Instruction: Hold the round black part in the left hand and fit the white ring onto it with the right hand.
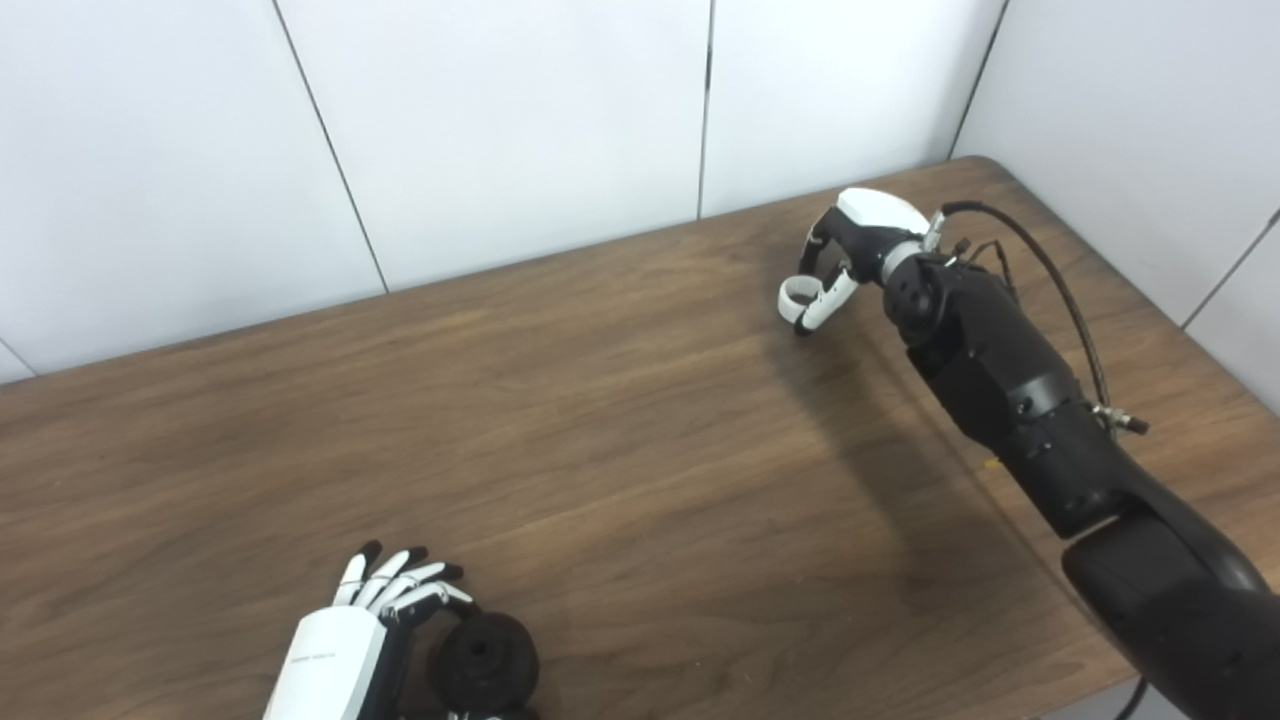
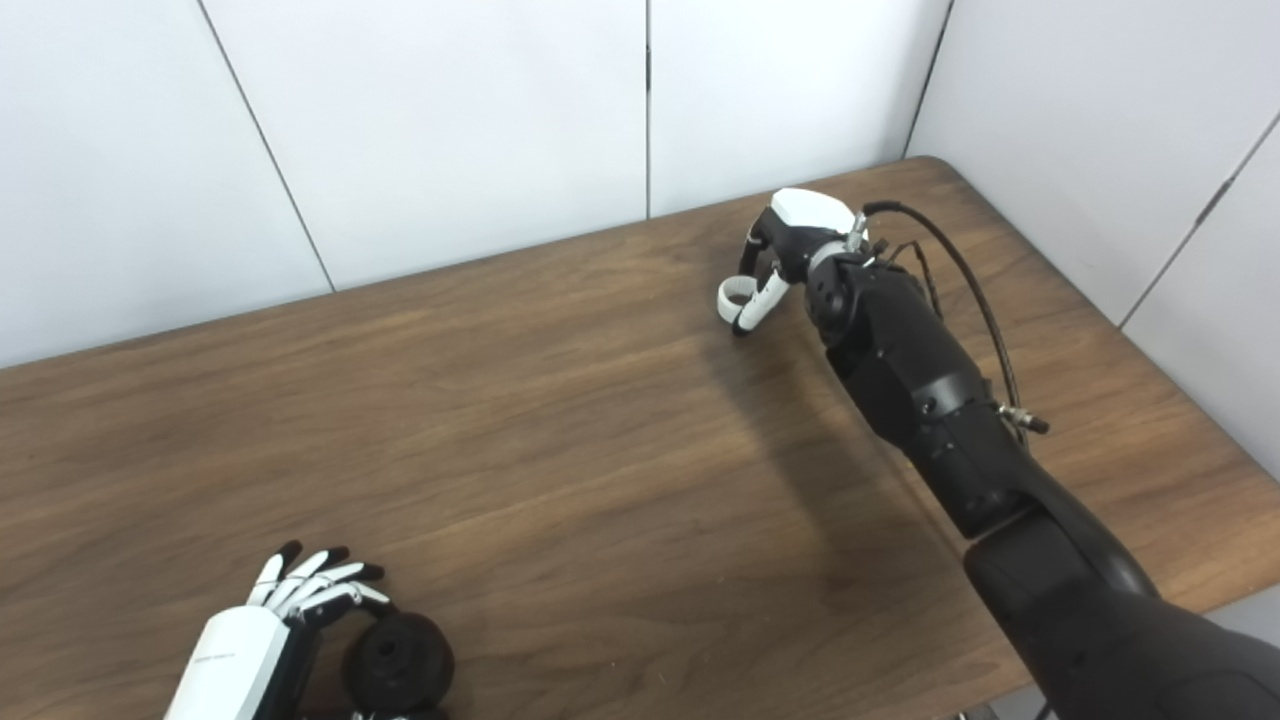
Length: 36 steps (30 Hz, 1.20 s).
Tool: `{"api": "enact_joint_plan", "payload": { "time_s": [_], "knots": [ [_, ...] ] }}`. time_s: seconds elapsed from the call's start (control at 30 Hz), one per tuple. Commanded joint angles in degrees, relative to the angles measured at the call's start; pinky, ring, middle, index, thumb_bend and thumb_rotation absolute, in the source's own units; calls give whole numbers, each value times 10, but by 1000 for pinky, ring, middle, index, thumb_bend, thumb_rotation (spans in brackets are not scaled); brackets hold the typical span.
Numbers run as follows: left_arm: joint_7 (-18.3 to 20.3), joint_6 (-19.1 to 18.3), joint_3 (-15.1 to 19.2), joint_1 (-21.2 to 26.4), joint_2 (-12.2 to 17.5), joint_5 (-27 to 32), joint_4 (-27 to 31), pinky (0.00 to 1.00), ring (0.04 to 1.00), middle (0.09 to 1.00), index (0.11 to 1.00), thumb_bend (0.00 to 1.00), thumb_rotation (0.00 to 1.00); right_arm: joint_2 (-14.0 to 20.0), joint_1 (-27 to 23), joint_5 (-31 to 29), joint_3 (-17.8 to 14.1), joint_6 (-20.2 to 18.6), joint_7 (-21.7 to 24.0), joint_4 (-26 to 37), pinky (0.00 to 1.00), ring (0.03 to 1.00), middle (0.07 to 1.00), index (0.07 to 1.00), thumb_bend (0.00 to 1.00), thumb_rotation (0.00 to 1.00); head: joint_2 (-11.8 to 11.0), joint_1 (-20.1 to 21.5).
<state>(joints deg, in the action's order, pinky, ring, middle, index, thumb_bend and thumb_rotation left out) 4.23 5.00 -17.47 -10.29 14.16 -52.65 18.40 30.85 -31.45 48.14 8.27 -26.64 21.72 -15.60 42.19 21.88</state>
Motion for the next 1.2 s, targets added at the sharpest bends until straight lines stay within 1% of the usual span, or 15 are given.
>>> {"api": "enact_joint_plan", "payload": {
  "time_s": [0.0,0.2,0.33,0.47,0.63,0.67,0.7,0.73,0.77,0.83,0.87,0.93,1.0,1.17],
  "knots": [
    [-2,1,-2,-1,2,-13,7,1000,897,788,485,523,48,10,-18,14,-12,-3,1,14,966,953,805,487,520,130,1,-1],
    [-3,0,-2,-2,-3,-15,9,1000,899,788,485,522,47,19,-9,-2,-2,-2,8,29,961,958,804,487,520,130,2,-11],
    [-3,0,-4,-2,-5,-19,8,1000,892,785,485,522,47,34,0,-8,21,9,34,76,972,972,822,488,520,129,4,-21],
    [-4,2,-7,0,-6,-22,6,1000,886,783,485,522,47,44,1,10,50,6,59,131,966,964,815,486,521,131,7,-36],
    [-4,-2,-15,1,-13,-32,5,1000,885,782,485,522,48,29,8,39,49,-2,94,191,915,932,792,484,522,129,15,-83],
    [-4,-3,-16,1,-15,-34,5,1000,885,780,485,522,48,27,9,43,49,-2,100,199,906,928,791,484,523,129,15,-83],
    [-5,-3,-17,1,-17,-36,4,1000,885,780,485,522,48,24,10,50,48,-2,109,210,902,925,790,484,523,129,16,-92],
    [-6,-4,-18,1,-20,-38,3,1000,884,776,485,522,48,20,12,56,47,-3,121,223,904,919,786,484,523,129,17,-102],
    [-6,-4,-20,1,-22,-40,3,1000,883,774,485,522,48,17,14,64,51,-3,135,238,918,919,785,484,523,130,17,-102],
    [-6,-5,-23,3,-26,-45,0,1000,887,775,485,523,49,19,18,72,65,0,161,271,964,918,785,484,524,132,21,-118],
    [-7,-5,-24,3,-28,-47,-1,1000,888,775,485,523,49,20,19,73,70,3,169,282,974,915,785,484,523,133,21,-120],
    [-6,-6,-28,5,-32,-52,-4,1000,892,777,485,523,49,21,26,75,81,5,193,320,987,915,792,485,523,134,24,-136],
    [-3,-11,-31,7,-37,-59,-6,1000,897,780,485,523,49,19,33,76,85,6,208,348,985,911,799,486,523,136,28,-149],
    [2,-25,-41,14,-49,-73,-12,1000,902,788,485,522,51,9,50,66,86,12,228,409,981,908,806,486,523,135,36,-178]
  ]
}}
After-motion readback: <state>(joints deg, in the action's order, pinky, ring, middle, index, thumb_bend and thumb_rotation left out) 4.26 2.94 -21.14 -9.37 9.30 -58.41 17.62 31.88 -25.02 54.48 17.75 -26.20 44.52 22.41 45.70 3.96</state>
